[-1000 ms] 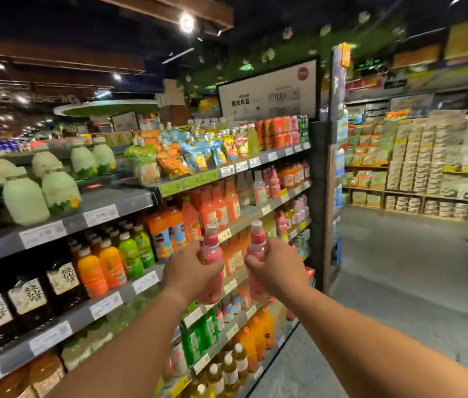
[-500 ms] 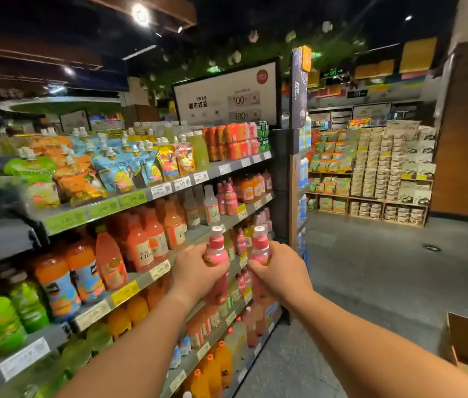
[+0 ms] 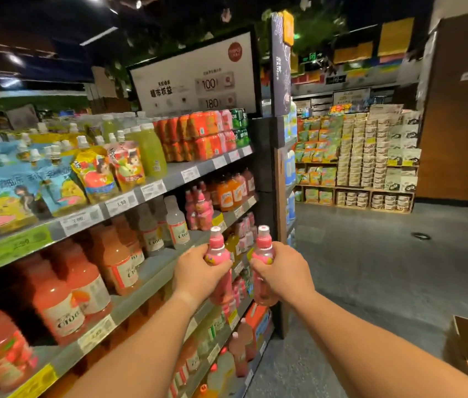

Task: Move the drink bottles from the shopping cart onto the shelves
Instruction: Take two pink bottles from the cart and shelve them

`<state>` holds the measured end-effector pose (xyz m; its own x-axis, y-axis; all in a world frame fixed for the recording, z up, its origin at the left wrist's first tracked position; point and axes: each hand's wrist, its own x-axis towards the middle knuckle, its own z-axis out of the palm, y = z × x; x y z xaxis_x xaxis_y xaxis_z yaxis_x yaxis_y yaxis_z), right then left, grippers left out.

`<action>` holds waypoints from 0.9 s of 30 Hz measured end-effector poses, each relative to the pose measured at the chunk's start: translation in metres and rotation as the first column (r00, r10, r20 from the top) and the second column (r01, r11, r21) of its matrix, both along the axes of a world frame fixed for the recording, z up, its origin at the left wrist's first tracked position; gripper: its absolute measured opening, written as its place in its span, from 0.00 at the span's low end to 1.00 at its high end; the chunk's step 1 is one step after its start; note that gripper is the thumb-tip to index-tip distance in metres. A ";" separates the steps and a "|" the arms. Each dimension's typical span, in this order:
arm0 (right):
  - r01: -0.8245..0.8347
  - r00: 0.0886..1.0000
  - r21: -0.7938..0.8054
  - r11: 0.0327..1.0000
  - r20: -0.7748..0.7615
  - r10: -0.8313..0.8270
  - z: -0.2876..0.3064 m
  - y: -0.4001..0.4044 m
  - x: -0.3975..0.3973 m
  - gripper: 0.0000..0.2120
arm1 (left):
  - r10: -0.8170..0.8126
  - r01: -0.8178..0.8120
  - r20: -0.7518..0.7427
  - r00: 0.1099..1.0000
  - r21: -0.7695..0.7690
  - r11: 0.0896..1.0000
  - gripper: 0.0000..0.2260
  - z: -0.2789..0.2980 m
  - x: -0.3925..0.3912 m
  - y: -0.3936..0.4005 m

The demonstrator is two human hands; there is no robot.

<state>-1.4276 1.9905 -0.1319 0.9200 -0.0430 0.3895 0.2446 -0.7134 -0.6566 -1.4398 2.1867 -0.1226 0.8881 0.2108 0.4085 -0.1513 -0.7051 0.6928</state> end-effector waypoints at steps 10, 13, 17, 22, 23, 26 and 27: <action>-0.113 0.993 0.028 0.993 0.023 0.112 -0.013 -0.038 0.196 0.10 | 0.104 -0.104 0.016 0.994 0.008 0.995 0.12 -0.018 0.173 -0.048; -0.179 0.984 0.003 0.984 0.006 0.179 -0.003 -0.043 0.255 0.12 | 0.203 -0.202 0.016 0.979 -0.042 0.978 0.12 -0.018 0.220 -0.061; -0.279 0.960 -0.015 0.960 0.004 0.279 0.004 -0.038 0.327 0.11 | 0.332 -0.331 0.000 0.943 -0.076 0.941 0.12 -0.019 0.272 -0.065; -0.392 0.920 -0.001 0.920 -0.002 0.392 0.002 -0.017 0.401 0.10 | 0.462 -0.462 0.001 0.887 -0.009 0.887 0.11 -0.017 0.331 -0.055; -0.409 0.913 0.012 0.913 0.010 0.408 0.002 -0.011 0.414 0.10 | 0.479 -0.479 0.004 0.878 -0.001 0.878 0.11 -0.015 0.343 -0.052; -0.474 0.880 0.025 0.880 0.033 0.473 0.000 0.005 0.445 0.09 | 0.526 -0.526 0.003 0.850 0.009 0.850 0.12 -0.012 0.372 -0.045; -0.486 0.874 0.028 0.873 0.044 0.485 0.000 0.009 0.455 0.09 | 0.539 -0.539 0.007 0.843 0.006 0.843 0.12 -0.009 0.380 -0.044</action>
<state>-0.9721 1.9998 -0.1317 0.8148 0.3904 0.4286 0.5770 -0.4744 -0.6649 -1.0594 2.1431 -0.1321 0.6338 0.6523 0.4157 0.2509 -0.6818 0.6872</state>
